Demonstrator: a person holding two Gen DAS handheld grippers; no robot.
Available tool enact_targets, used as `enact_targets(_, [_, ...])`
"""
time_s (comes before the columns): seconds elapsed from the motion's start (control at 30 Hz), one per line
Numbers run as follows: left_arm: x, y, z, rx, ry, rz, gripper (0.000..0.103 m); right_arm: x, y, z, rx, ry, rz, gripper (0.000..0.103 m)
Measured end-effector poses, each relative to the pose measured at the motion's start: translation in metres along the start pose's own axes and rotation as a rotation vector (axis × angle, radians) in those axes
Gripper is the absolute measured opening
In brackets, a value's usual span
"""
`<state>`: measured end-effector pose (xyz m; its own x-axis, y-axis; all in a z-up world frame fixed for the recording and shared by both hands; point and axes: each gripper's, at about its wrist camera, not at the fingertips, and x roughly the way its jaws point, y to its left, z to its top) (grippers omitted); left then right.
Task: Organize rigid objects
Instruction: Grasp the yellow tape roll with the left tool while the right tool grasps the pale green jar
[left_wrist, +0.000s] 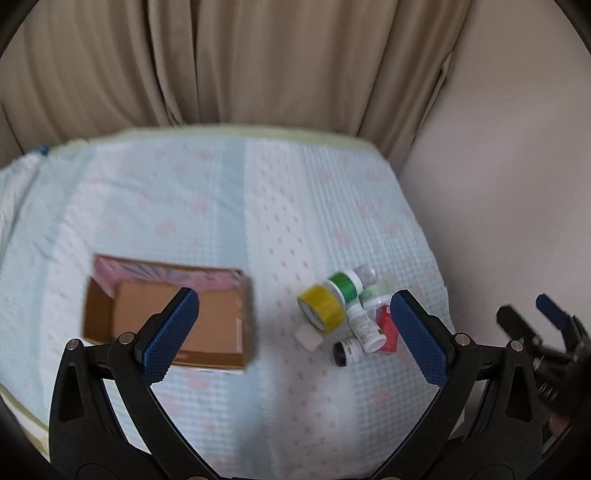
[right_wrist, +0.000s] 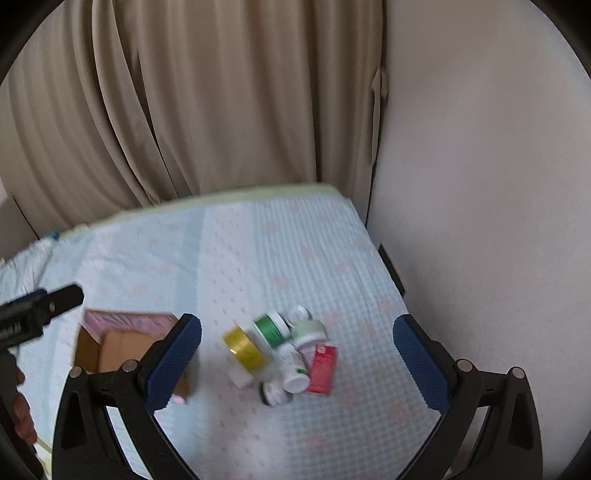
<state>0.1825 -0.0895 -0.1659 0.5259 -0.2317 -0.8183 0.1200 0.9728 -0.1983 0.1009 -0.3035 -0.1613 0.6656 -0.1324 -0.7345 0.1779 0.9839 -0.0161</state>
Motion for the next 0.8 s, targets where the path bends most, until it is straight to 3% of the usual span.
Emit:
enact_targets(0.4, [0.208,-0.023,-0.009,-0.146,0.320,0.019,0.103,0.160,-0.033,-0.044,-0.035,0.251,0.043,0.103])
enact_targets(0.53, [0.249,-0.023,-0.019,-0.188,0.390,0.028,0.102,0.214,-0.040,-0.048,-0.035,0.308,0.051,0.103])
enact_targets(0.8, [0.300,-0.024,-0.038,-0.178,0.477,0.078,0.100,0.296,-0.042,-0.049,-0.099,0.393,0.100,0.103])
